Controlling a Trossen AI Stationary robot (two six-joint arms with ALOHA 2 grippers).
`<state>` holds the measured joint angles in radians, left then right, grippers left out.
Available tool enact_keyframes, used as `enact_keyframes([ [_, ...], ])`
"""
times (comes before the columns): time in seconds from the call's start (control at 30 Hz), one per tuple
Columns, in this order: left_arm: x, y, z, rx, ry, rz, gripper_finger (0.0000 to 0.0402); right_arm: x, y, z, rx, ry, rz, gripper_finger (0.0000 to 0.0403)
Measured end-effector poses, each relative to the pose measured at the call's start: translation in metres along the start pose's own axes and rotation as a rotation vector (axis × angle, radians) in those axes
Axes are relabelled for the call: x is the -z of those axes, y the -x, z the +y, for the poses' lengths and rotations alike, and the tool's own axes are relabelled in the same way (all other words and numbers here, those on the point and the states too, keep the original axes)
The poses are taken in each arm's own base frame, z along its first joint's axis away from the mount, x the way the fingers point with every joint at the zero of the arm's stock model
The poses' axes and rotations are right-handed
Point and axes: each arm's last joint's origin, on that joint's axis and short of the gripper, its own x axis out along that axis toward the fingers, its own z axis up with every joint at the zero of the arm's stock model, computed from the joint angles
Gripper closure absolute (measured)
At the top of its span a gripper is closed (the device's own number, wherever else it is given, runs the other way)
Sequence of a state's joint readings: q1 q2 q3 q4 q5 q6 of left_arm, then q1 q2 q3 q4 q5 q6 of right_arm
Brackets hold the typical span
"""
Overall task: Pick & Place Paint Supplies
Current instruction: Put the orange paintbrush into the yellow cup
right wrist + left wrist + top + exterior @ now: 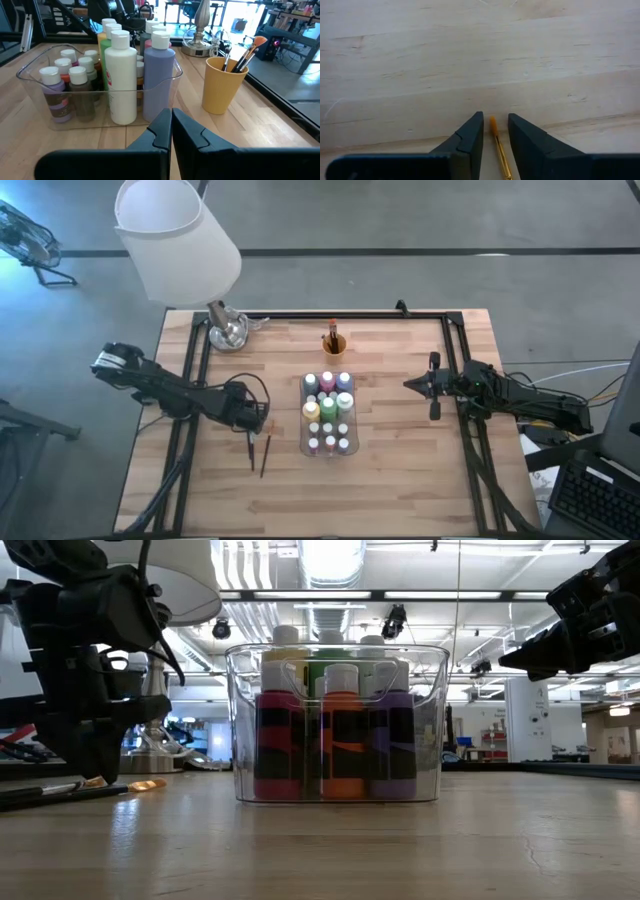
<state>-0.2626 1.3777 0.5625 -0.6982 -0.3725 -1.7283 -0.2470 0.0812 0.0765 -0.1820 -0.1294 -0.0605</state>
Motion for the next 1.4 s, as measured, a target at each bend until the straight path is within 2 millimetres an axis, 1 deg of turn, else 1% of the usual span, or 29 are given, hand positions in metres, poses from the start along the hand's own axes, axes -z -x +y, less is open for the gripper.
enact_keyframes([
  [0.63, 0.0001, 0.0002, 0.0004, -0.003, -0.009, 0.008, 0.0309, 0.0, 0.0, 0.0, 0.0, 0.0, 0.0, 0.0394],
  [0.83, -0.0006, 0.0021, 0.001, 0.003, -0.006, 0.013, 0.0332, 0.0, 0.0, 0.0, 0.001, 0.0, 0.0, 0.0394],
  [1.0, -0.0009, 0.003, 0.001, 0.009, -0.007, 0.011, 0.036, 0.0, 0.0, 0.0, 0.0, 0.0, 0.0, 0.0394],
  [1.17, -0.0012, 0.0036, 0.0008, 0.015, -0.048, 0.008, 0.0393, 0.0, 0.0, 0.0, 0.001, 0.0, 0.0, 0.0394],
  [1.4, -0.0016, 0.0036, 0.001, 0.014, -0.066, -0.003, 0.0397, 0.0, 0.0, 0.0, 0.0, 0.0, 0.0, 0.0394],
])
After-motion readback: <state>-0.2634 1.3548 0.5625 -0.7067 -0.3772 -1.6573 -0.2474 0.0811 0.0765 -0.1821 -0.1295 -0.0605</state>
